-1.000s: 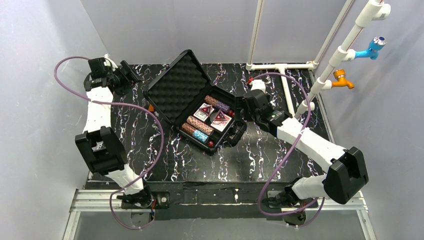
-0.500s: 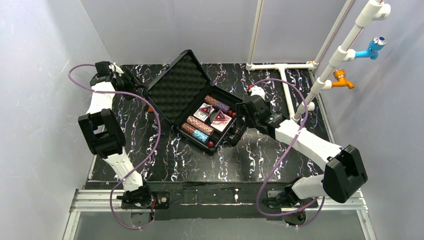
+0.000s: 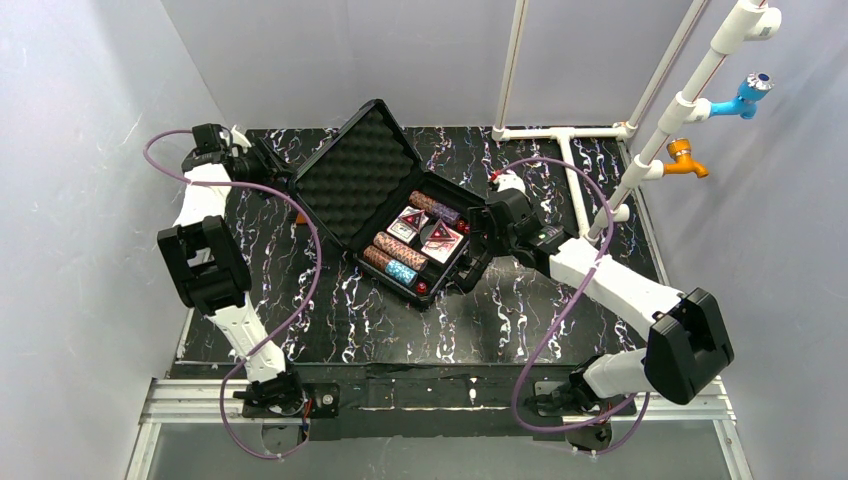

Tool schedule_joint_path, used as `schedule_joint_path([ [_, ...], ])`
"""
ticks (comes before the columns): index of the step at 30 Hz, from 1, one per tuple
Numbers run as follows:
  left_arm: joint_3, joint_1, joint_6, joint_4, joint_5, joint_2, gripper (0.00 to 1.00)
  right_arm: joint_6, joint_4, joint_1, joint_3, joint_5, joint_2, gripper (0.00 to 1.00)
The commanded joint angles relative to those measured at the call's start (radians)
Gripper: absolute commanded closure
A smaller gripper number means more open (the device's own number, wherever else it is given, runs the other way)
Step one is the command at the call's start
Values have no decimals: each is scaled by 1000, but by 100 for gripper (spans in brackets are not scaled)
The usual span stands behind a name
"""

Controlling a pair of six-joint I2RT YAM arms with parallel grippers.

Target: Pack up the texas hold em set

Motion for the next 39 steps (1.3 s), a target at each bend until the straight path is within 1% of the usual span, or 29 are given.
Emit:
schedule_joint_path([
  [1,-8,-10,4,2,62,-62,49,-41,125,0,86,-155,21,7],
  [5,-17,-27,11,1,79,-77,49,-52,162,2,191,-283,103,12],
  [11,-25,-59,24,-5,81,-99,49,-15,212,10,333,-433,231,24],
  [20,-21,-106,33,-13,96,-126,49,3,212,64,544,-464,402,39],
  [23,-20,-117,36,-17,99,-134,49,6,196,88,620,-468,464,47],
  [26,-18,-128,41,-22,100,-141,49,8,178,109,707,-467,527,53],
  [33,-16,-152,50,-32,108,-145,49,15,133,139,925,-470,680,61],
  [39,-12,-183,69,-43,122,-138,49,28,98,149,1084,-482,784,66],
])
